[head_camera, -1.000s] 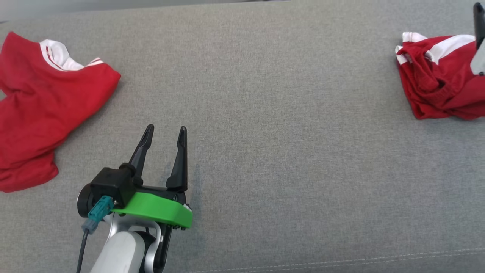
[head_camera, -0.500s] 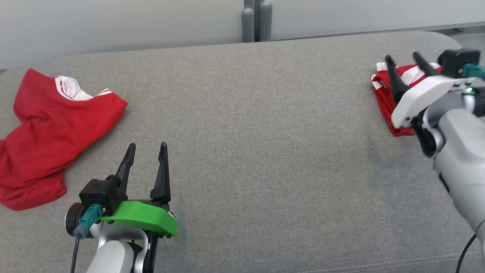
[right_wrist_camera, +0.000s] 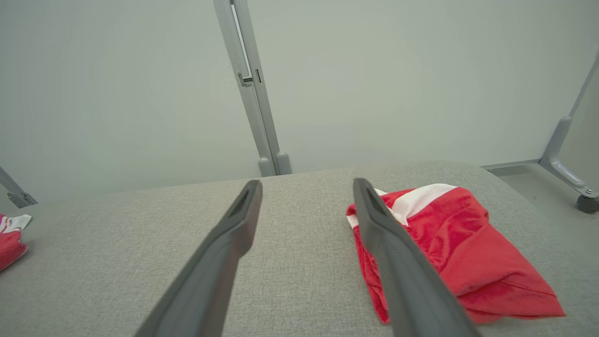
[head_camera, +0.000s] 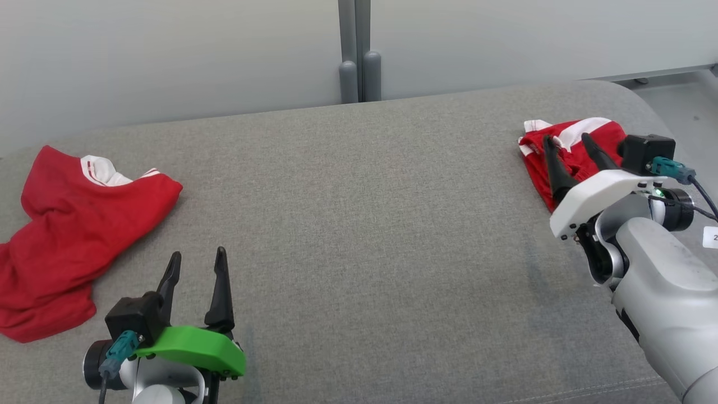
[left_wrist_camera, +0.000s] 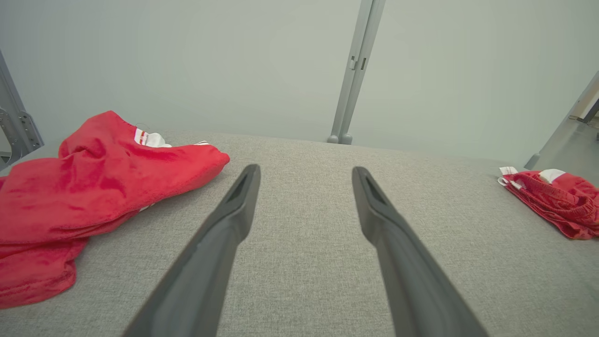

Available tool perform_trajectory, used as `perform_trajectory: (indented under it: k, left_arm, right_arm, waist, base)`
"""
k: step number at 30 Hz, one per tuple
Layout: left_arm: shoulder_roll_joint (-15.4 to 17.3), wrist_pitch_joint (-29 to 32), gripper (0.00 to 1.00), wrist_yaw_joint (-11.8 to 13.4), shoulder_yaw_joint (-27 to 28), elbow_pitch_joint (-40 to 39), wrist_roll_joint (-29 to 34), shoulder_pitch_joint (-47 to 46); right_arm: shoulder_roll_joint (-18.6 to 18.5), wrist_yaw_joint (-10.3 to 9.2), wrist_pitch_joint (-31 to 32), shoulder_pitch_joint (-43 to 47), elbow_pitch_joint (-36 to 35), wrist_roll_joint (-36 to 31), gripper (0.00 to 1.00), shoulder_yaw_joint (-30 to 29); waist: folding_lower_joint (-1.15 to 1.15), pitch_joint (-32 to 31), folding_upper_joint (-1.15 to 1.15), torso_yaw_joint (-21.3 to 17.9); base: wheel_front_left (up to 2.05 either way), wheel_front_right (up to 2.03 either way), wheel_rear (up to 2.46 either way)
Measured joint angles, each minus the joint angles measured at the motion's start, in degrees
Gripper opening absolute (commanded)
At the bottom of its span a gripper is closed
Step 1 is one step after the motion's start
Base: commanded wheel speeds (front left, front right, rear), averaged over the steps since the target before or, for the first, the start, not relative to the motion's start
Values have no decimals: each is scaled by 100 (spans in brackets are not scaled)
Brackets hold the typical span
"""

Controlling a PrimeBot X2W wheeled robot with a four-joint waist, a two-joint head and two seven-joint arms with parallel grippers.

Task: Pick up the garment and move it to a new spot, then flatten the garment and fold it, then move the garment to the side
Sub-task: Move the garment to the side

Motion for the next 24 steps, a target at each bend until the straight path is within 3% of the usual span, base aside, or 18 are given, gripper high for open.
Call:
perform_trajectory:
  k: [7,16,24]
  left_arm:
    - [-51,-56,100,0,164,27,-9,175]
    - [-80,-126,100,0,347,86,-11,469]
    - [-87,-183,100,0,408,118,57,630]
  right_arm:
    - [-23,-359,0,536,-764,-246,100,-276]
    - [322,-465,0,1410,-1492,-413,100,-369]
    - [397,-554,0,2069,-2019,-671,100,-519]
  waist:
    - [0,-178,0,-35]
    - [0,-330,0,-56]
    - [0,-374,0,-62]
  base:
    - [0,0,0]
    - [0,0,0]
    - [0,0,0]
